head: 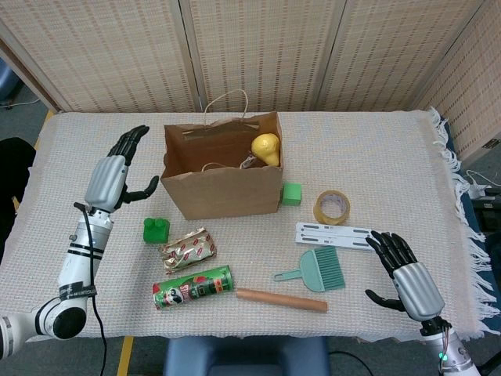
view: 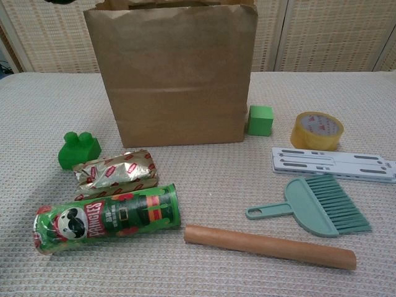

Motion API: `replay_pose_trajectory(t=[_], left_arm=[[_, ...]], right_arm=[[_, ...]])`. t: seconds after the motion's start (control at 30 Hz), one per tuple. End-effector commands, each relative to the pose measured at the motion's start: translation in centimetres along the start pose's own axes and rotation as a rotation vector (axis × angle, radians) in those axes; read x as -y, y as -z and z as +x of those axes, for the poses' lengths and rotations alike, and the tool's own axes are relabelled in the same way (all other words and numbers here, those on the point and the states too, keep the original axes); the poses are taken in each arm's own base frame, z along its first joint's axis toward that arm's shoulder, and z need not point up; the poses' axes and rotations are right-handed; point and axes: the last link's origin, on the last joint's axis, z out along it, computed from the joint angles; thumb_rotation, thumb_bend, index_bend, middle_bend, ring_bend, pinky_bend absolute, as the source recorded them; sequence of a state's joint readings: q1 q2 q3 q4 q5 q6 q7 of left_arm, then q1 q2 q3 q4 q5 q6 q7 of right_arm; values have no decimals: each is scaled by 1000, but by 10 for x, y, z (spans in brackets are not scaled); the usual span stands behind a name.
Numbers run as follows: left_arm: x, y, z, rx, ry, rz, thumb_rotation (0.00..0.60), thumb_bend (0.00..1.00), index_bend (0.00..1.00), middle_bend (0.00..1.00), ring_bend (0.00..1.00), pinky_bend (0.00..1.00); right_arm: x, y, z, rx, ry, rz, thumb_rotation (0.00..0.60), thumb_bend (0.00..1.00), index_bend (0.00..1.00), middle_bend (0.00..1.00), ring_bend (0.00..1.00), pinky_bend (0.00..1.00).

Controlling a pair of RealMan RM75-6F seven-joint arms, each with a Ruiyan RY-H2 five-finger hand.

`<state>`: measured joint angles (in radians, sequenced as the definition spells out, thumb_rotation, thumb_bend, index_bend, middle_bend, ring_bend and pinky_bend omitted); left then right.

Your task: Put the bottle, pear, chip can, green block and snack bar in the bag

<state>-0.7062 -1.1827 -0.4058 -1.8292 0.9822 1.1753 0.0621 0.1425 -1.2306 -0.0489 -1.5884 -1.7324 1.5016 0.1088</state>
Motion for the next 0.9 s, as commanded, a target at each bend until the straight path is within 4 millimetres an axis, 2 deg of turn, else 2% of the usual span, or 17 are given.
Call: replay_pose_trajectory(t=[0.03,0.3,0.5,0.73,0.9], left_arm=[[13,21,12,-3,-23,1,600,415,46,0,0,132],[62,86,19,106,-164,78,600,421,68,11,0,138],[92,141,7,241,-230,164,600,423,74,7,0,141],[104,177,-14,459,-377,-22,600,401,62,3,0,144],[100,211,-33,538,-427,-170,600,380,19,0,0,125]], right_arm=[[0,0,0,1,2,-1,600,66,0,0,0,0],[0,1,-1,7,8,-2,600,66,0,0,0,0],[0,1,-2,17,11,-3,600,66,0,0,0,0],[1,2,-3,19,12,3,600,67,0,0,0,0],[0,2,-2,17,14,0,600,66,0,0,0,0]])
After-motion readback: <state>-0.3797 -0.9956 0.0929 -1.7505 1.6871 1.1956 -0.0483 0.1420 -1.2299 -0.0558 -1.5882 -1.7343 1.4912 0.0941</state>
